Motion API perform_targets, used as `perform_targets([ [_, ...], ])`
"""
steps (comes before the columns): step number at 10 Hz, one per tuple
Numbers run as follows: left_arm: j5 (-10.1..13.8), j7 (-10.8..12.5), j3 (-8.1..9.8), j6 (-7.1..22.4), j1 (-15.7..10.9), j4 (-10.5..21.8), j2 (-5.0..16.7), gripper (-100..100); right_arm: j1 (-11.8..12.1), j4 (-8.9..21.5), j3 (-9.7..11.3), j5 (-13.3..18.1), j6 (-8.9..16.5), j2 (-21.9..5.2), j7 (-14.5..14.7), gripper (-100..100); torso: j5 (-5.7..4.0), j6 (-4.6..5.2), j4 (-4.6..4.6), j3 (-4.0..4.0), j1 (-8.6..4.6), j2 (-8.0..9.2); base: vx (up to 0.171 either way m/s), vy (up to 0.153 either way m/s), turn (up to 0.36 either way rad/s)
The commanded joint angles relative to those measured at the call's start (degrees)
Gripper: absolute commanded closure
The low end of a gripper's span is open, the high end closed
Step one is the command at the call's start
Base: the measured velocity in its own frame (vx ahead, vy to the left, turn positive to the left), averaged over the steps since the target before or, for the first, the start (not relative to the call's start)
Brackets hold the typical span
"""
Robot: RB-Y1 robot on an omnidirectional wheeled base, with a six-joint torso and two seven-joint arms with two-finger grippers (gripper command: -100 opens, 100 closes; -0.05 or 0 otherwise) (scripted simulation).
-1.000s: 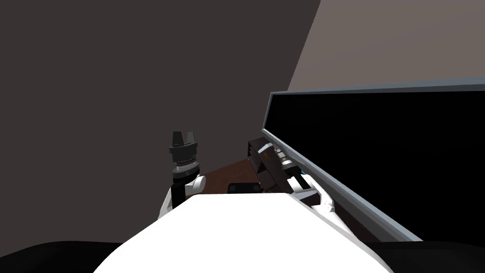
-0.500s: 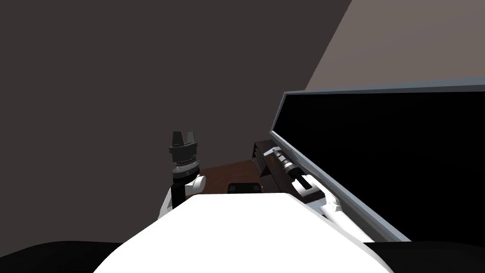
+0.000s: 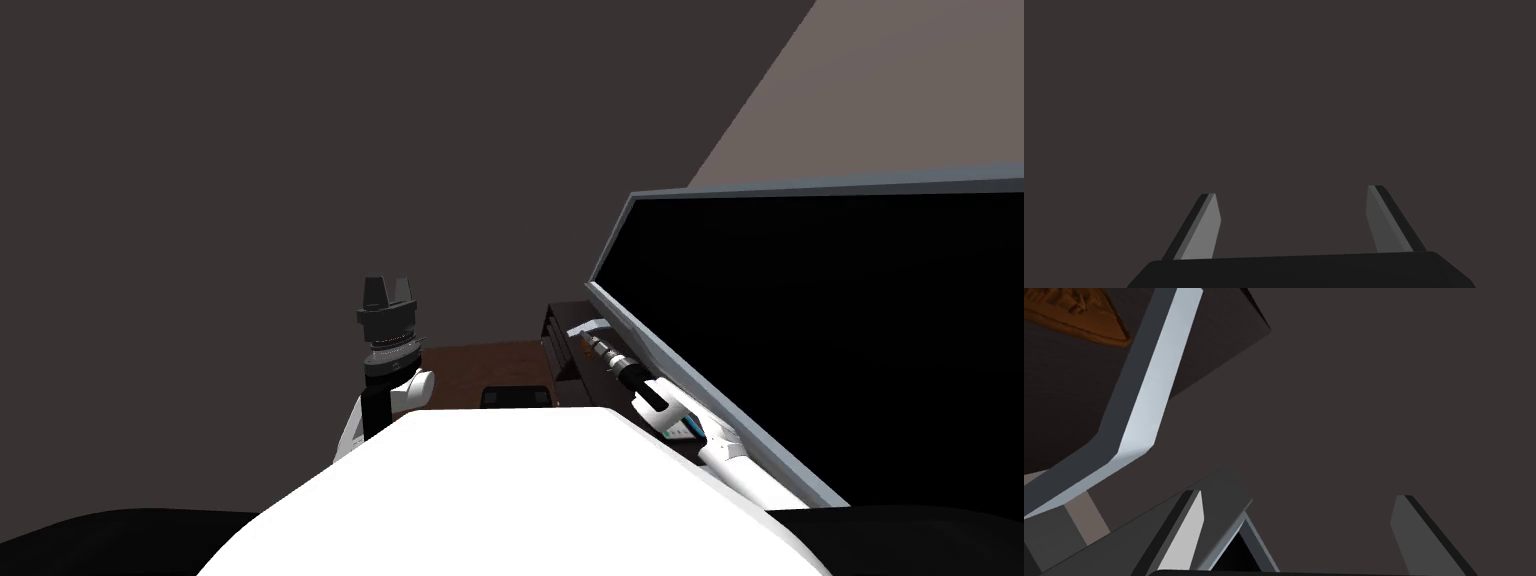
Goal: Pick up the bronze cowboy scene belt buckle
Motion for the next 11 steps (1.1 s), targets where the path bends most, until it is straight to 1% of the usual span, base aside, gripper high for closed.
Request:
perform_targets([
  [1, 0.0, 0.0, 0.0, 0.0, 0.0, 0.0, 0.0, 0, 0.8, 1.6, 2.0, 0.9, 2.1, -2.9, 1.2, -100, 0.0, 0.0, 0.0, 0.0, 0.0, 0.0, 0.036, -0.027, 0.372],
  [3, 0.0, 0.0, 0.0, 0.0, 0.0, 0.0, 0.0, 0, 2.1, 4.1, 4.2, 1.8, 3.7, -6.5, 2.6, -100, -0.01, 0.02, -0.01, -0.02, -0.05, -0.04, 0.044, -0.034, 0.31],
  [5, 0.0, 0.0, 0.0, 0.0, 0.0, 0.0, 0.0, 0, 3.6, 6.3, 6.6, 2.4, 5.0, -9.6, 4.0, -100, -0.01, 0.01, -0.02, -0.04, -0.02, -0.07, 0.049, -0.023, 0.281],
  [6, 0.0, 0.0, 0.01, 0.0, 0.0, 0.0, 0.0, 0, 3.6, 6.3, 6.6, 2.4, 5.0, -9.6, 4.0, -100, 0.0, 0.03, -0.02, -0.06, 0.01, -0.1, 0.039, -0.013, 0.071],
  [9, 0.0, 0.0, 0.0, 0.0, 0.0, 0.0, 0.0, 0, 6.1, 9.0, 10.0, 2.8, 6.4, -13.5, 6.0, -100, 0.01, 0.04, -0.02, -0.04, 0.07, -0.07, 0.046, -0.009, 0.218],
  [11, 0.0, 0.0, 0.01, 0.0, 0.0, 0.0, 0.0, 0, 7.8, 10.5, 12.1, 2.8, 7.1, -15.5, 7.2, -100, 0.02, 0.05, -0.03, -0.07, 0.09, -0.12, 0.063, -0.005, 0.215],
])
